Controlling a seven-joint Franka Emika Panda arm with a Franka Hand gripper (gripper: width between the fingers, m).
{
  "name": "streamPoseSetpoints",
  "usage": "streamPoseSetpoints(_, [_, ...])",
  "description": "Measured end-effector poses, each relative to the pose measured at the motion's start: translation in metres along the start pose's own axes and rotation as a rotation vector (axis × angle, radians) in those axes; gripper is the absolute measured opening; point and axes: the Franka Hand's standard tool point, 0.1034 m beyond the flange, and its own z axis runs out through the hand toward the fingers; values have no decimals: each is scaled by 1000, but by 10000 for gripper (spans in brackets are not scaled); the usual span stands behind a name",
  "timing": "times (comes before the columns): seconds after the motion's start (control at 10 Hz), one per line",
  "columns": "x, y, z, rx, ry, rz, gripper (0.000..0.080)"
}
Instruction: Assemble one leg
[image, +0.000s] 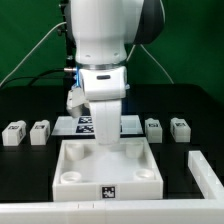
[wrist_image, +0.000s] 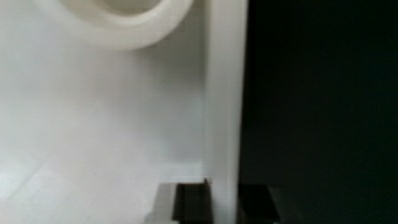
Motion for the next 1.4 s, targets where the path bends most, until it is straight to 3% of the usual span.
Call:
streamPoseSetpoints(0.3, [35, 28, 1, -22, 23, 9, 58])
streamPoseSetpoints(0.5, [45, 41, 2, -30, 33, 14, 58])
streamPoseSetpoints(0.9, [55, 42, 2, -6, 38, 23, 58])
streamPoseSetpoints(1.0, [62, 42, 2, -6, 41, 24, 58])
streamPoseSetpoints(1.4, [61, 42, 3, -12, 43, 29, 58])
